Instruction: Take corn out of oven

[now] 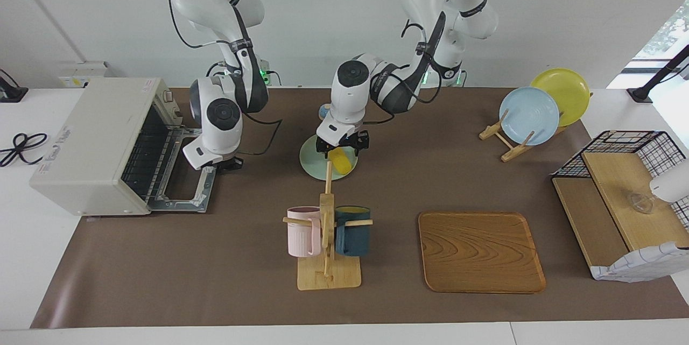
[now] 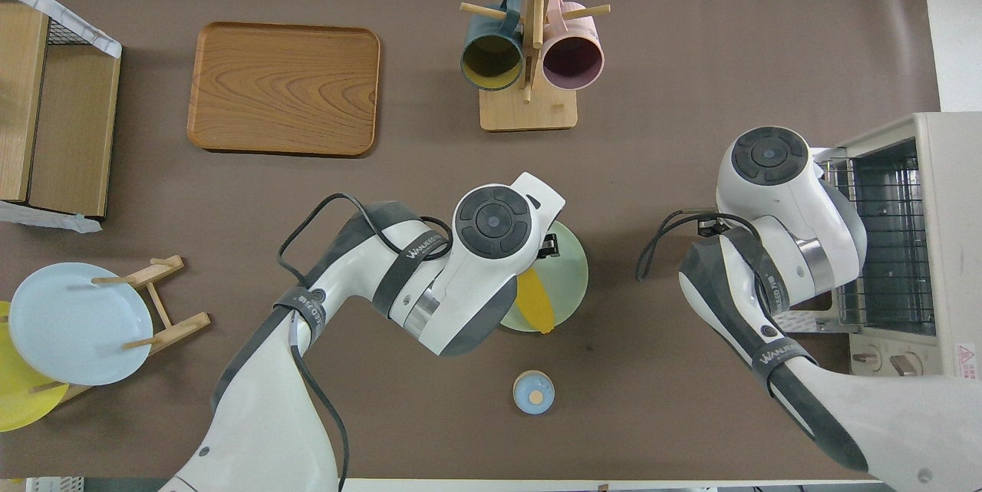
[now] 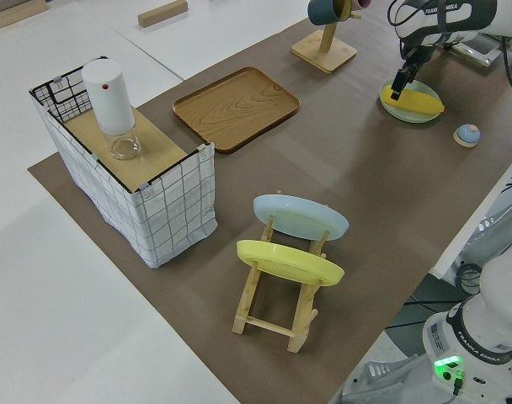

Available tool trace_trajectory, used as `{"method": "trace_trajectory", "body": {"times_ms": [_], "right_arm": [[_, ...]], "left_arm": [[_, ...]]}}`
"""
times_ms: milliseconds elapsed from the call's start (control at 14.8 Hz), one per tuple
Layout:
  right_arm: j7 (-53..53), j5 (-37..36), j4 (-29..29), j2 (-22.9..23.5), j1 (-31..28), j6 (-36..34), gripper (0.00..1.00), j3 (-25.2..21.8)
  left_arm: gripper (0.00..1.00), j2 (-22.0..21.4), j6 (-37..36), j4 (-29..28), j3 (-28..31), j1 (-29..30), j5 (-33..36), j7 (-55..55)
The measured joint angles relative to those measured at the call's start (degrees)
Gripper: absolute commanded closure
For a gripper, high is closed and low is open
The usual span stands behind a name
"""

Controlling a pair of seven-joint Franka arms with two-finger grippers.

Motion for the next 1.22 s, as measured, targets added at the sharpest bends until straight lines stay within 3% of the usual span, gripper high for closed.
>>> {"method": "trace_trajectory", "body": {"times_ms": [270,540,608,675,878,1215], "right_arm": [[-3.1,-0.2,1.7,-1.2,0.0,-4.0,1.00,0.6],[-9.4,-0.3,4.4,-7.8,-1.9,-12.4,1.00,0.6],[-11.9,-0.3,4.7,-9.7,-3.3,-13.5,1.00,0.6],[-14.6,-0.3,4.9,-11.4,-4.8,-14.2,1.00,0.6],[-21.5,-1.2,5.1,-14.5,-9.4,-14.4,1.00,0.2],[-26.1,-2.1,5.1,-15.7,-12.2,-15.4,1.00,-0.3]], "left_arm": [[0.00,1.0,1.0,-0.2,0.1,-0.4,0.0,-2.0],[0.10,1.0,4.6,-1.5,0.1,-0.4,0.0,-7.8],[0.16,1.0,4.8,-1.8,0.1,-0.4,0.0,-8.4],[0.30,1.0,5.0,-2.1,0.1,-0.4,0.0,-9.0],[1.00,1.0,5.0,-2.2,0.1,-0.4,0.0,-10.3],[1.00,0.7,3.8,-1.4,0.5,-0.2,0.0,-10.6]]}}
